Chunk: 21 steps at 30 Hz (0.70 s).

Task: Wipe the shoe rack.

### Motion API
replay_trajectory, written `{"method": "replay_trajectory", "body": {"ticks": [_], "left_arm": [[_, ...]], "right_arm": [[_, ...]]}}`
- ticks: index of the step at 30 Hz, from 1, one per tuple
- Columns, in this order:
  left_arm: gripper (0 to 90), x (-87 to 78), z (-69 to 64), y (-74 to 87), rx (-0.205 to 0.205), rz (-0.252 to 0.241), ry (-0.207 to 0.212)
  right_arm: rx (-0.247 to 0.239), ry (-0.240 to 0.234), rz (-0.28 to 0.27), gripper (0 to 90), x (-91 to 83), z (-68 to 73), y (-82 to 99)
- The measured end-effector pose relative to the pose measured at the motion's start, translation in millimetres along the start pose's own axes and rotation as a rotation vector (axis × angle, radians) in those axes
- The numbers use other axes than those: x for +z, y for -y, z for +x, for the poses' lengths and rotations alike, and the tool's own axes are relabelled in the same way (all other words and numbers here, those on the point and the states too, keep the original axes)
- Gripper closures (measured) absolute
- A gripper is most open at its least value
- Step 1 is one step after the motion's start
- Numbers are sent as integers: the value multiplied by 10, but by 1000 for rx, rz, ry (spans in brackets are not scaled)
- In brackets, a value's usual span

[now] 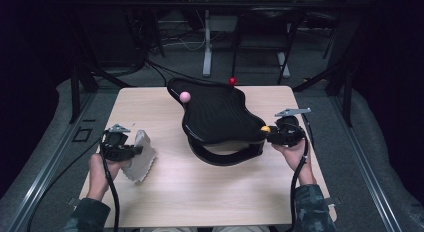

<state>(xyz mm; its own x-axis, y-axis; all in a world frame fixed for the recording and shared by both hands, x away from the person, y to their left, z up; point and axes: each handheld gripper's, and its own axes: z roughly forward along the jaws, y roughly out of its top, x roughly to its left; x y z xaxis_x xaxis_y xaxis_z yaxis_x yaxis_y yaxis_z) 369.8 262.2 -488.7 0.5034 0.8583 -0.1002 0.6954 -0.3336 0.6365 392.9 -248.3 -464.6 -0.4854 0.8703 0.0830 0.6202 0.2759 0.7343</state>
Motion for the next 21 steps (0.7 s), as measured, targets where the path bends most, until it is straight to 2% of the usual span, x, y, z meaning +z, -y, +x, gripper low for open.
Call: {"method": "replay_trajectory", "body": {"ticks": [1,2,4,5,7,8,11,17,19,20,21], "left_arm": [[819,4,-6,-2,0,1,0],[819,8,-4,-2,2,5,2],[818,17,-1,2,3,10,-4],[818,16,0,4,3,10,-4],[819,13,2,6,1,7,-5],[819,14,2,5,1,7,-4],[818,32,-6,2,5,12,-3],[818,25,-15,1,8,13,-2],[818,32,-1,5,3,15,0],[819,36,0,6,2,16,-2],[818,37,2,6,2,17,-1]], "right_arm": [[4,-6,4,594,-13,-25,2],[2,17,7,586,-24,-37,2],[12,92,10,498,-49,-38,-1],[29,106,19,451,-82,-45,-8],[68,112,10,428,-149,-45,-23],[78,137,-4,428,-176,-33,-32],[102,151,29,443,-209,9,-64],[152,95,73,463,-69,42,-58],[168,97,69,490,-22,53,-55],[166,131,61,520,17,71,-51],[164,129,68,555,28,67,-47]]}}
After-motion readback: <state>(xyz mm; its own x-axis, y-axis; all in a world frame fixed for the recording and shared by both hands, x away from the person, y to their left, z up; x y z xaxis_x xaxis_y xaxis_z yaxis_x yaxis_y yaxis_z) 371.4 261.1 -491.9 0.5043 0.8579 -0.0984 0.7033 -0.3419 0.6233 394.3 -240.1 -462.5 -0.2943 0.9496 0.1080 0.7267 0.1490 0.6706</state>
